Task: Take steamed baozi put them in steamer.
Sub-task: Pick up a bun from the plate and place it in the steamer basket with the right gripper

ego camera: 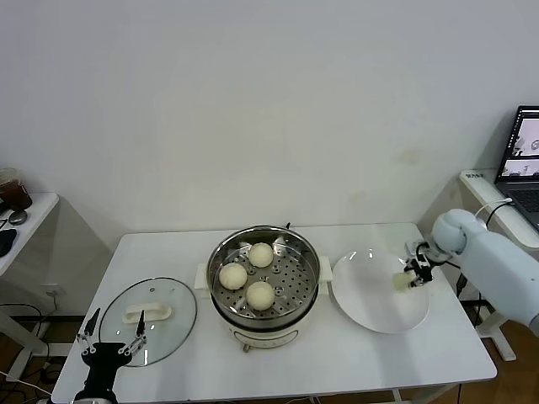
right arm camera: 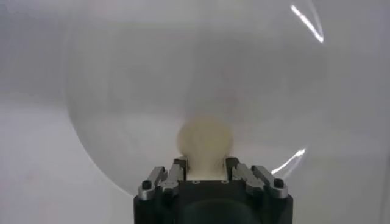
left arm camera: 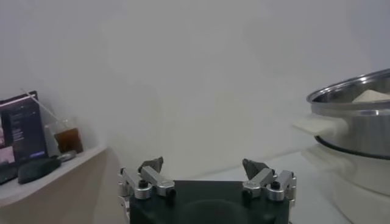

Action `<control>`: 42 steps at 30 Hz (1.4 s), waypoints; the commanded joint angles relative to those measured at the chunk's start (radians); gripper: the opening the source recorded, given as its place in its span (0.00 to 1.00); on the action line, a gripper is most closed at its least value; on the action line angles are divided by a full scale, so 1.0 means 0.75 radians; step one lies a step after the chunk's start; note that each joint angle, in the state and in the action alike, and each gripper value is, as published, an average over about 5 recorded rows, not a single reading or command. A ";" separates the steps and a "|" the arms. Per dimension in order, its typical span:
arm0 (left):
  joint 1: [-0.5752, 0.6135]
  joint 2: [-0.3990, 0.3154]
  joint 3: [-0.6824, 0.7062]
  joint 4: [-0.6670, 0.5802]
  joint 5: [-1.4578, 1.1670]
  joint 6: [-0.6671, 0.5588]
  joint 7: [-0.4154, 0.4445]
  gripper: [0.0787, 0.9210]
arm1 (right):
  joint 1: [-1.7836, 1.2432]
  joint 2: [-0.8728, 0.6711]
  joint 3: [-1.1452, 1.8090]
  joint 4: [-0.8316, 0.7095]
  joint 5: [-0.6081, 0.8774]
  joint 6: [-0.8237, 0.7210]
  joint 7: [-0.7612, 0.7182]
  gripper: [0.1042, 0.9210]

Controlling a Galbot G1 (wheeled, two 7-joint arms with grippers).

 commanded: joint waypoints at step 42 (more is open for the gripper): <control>-0.073 0.021 0.006 0.000 -0.023 0.011 0.004 0.88 | 0.668 0.461 -0.927 0.506 1.060 -0.914 0.508 0.36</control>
